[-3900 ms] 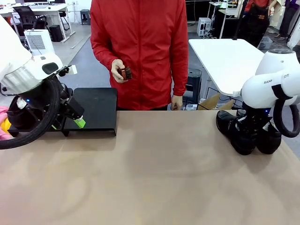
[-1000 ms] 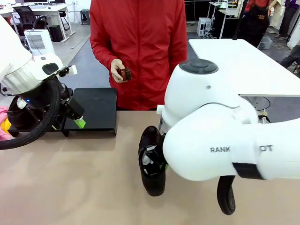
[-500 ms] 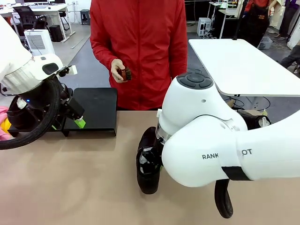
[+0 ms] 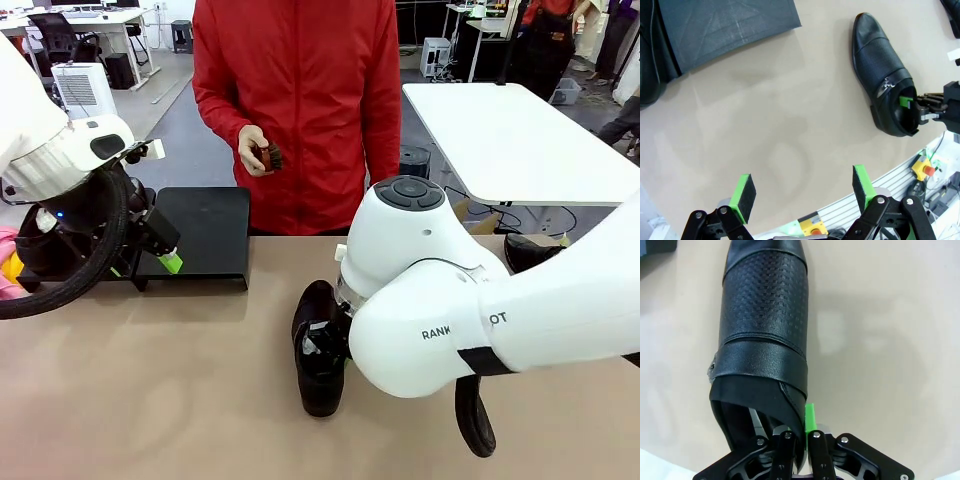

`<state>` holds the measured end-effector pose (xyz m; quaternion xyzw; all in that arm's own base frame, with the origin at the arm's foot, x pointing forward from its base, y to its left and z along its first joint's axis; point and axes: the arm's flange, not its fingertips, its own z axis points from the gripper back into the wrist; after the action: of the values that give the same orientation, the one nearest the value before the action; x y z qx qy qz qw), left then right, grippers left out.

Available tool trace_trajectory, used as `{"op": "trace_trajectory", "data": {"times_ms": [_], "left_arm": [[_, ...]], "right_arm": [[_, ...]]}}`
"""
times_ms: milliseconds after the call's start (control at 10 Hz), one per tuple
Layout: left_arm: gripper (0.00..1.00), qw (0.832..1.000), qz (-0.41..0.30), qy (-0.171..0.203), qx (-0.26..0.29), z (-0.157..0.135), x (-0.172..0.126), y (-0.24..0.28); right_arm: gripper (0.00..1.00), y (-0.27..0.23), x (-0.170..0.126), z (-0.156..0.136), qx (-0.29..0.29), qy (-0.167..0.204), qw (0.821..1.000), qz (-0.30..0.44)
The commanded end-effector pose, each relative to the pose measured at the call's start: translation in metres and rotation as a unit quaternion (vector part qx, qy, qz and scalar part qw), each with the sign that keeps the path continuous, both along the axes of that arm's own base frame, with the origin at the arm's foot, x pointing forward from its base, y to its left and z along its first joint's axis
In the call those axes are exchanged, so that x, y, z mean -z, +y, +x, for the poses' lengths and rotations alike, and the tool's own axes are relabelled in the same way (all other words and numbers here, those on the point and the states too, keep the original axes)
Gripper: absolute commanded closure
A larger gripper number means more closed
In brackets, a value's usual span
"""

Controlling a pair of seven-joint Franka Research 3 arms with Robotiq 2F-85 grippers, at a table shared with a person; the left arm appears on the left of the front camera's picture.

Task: Organize the shoes by placing them on the stand.
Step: Pick up one Shoe and place it in the middle of the table.

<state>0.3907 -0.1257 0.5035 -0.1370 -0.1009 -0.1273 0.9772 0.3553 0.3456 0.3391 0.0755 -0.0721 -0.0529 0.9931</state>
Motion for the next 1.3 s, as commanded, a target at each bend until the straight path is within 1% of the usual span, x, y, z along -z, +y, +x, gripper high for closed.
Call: {"op": "trace_trajectory", "data": {"times_ms": [0, 100, 300, 400, 500, 600, 700, 800, 1200], "left_arm": [[0.00, 1.000, -0.010, 0.000, 0.005, -0.001, 0.000, 0.002], [0.00, 1.000, -0.010, 0.000, 0.005, -0.001, 0.000, 0.002], [0.00, 1.000, -0.010, 0.000, 0.005, -0.001, 0.000, 0.002], [0.00, 1.000, -0.010, 0.000, 0.005, -0.001, 0.000, 0.002], [0.00, 1.000, -0.010, 0.000, 0.005, -0.001, 0.000, 0.002], [0.00, 1.000, -0.010, 0.000, 0.005, -0.001, 0.000, 0.002], [0.00, 1.000, -0.010, 0.000, 0.005, -0.001, 0.000, 0.002], [0.00, 1.000, -0.010, 0.000, 0.005, -0.001, 0.000, 0.002], [0.00, 1.000, -0.010, 0.000, 0.005, -0.001, 0.000, 0.002]], "right_arm": [[0.62, 0.010, -0.001, 0.000, -0.003, -0.003, 1.000, 0.007], [0.43, 0.007, -0.005, 0.001, -0.006, -0.007, 1.000, 0.006], [0.06, 0.002, -0.024, -0.002, -0.011, -0.018, 1.000, 0.000], [0.00, -0.001, -0.039, -0.005, -0.007, -0.025, 1.000, 0.000], [0.00, -0.006, -0.053, -0.009, -0.011, -0.027, 1.000, -0.002], [0.00, -0.009, -0.066, -0.014, -0.021, -0.024, 0.999, -0.020], [0.00, -0.015, -0.078, -0.020, -0.024, -0.042, 0.997, -0.065], [0.00, -0.003, -0.050, -0.009, -0.006, -0.031, 0.999, -0.007], [0.00, -0.003, -0.050, -0.009, -0.006, -0.031, 0.999, -0.007]]}}
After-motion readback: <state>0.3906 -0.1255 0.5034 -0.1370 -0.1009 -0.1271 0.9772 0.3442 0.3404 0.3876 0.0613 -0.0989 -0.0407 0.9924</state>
